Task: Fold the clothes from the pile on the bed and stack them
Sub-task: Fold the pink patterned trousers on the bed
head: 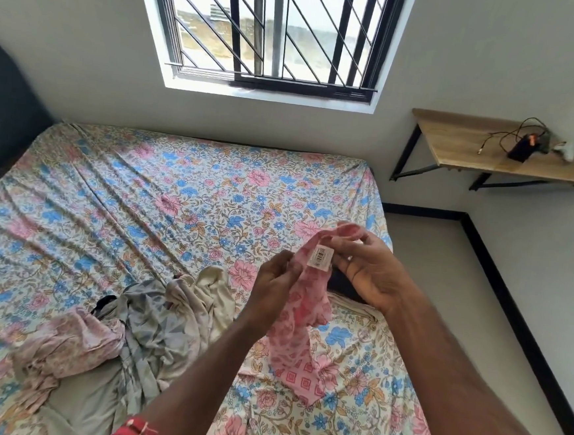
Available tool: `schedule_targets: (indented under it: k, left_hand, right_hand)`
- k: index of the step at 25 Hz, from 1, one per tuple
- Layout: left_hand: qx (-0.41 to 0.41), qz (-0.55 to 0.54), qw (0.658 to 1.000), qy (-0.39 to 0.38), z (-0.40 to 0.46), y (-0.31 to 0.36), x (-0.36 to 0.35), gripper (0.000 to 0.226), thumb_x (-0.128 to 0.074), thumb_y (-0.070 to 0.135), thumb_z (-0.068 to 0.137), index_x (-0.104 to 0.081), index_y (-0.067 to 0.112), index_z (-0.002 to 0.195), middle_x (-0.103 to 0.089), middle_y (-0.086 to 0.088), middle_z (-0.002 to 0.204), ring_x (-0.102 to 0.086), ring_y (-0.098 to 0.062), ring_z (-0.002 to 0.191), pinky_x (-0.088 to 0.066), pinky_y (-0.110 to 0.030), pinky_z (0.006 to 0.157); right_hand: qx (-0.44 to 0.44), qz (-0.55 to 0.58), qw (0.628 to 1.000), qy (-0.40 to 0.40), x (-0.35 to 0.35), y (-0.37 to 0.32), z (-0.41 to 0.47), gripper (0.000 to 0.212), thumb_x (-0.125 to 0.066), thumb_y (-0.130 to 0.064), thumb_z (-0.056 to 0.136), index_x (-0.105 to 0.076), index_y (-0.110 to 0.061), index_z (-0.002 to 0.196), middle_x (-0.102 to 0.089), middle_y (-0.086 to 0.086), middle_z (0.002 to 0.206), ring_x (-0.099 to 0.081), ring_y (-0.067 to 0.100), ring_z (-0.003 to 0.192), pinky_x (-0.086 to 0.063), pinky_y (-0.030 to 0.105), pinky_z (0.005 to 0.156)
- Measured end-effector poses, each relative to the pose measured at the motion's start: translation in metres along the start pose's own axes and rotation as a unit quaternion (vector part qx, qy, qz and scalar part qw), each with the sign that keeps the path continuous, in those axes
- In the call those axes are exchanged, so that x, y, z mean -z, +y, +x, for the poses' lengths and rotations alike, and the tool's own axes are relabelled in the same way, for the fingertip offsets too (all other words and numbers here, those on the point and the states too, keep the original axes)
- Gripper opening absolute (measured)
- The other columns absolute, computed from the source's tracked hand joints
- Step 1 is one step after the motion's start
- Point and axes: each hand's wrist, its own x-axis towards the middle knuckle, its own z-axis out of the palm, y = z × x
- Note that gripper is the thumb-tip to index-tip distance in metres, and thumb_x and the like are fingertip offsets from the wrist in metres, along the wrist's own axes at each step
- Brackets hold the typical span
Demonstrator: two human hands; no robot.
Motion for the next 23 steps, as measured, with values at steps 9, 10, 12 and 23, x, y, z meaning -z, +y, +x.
schedule_targets:
  k: [9,10,12,23]
  left_hand:
    - [0.032,0.009,0.999,-0.027,0.0,0.02,0.02,0.019,-0.067,0.013,0.096,-0.068,-0.006,0.102,-0.074,-0.019,0.089,-0.073,-0.033,0.075,-0.06,-0.039,0.064]
    - [0.031,0.025,0.999,-0.024,0.0,0.019,0.02,0.02,-0.068,0.015,0.096,-0.068,-0.004,0.104,-0.074,-0.021,0.094,-0.074,-0.035,0.078,-0.061,-0.042,0.067]
    - [0.018,0.066,0.998,-0.016,-0.001,0.017,0.019,0.015,-0.067,0.015,0.098,-0.071,0.003,0.106,-0.074,-0.019,0.1,-0.075,-0.036,0.081,-0.063,-0.045,0.071]
    - [0.08,0.166,0.982,0.034,0.001,0.026,0.052,0.036,-0.082,0.014,0.083,-0.056,0.017,0.109,-0.071,-0.022,0.1,-0.074,-0.029,0.078,-0.059,-0.041,0.065]
  right_hand:
    - [0.102,-0.424,0.871,0.225,0.003,0.023,-0.006,0.045,-0.079,-0.036,0.088,-0.053,-0.027,0.124,-0.061,0.001,0.117,-0.066,0.015,0.097,-0.054,0.025,0.065]
    - [0.081,-0.431,0.878,0.193,-0.003,0.031,-0.008,0.046,-0.078,-0.045,0.088,-0.053,-0.027,0.122,-0.062,0.002,0.116,-0.067,0.016,0.096,-0.058,0.029,0.067]
    - [-0.002,-0.437,0.893,0.104,-0.014,0.047,-0.012,0.053,-0.079,-0.051,0.085,-0.05,-0.026,0.122,-0.066,0.001,0.109,-0.07,0.013,0.089,-0.059,0.028,0.065]
    - [0.082,-0.376,0.907,0.168,0.001,0.041,-0.008,0.009,-0.065,-0.018,0.1,-0.061,-0.025,0.104,-0.071,0.014,0.096,-0.072,0.035,0.081,-0.061,0.057,0.072]
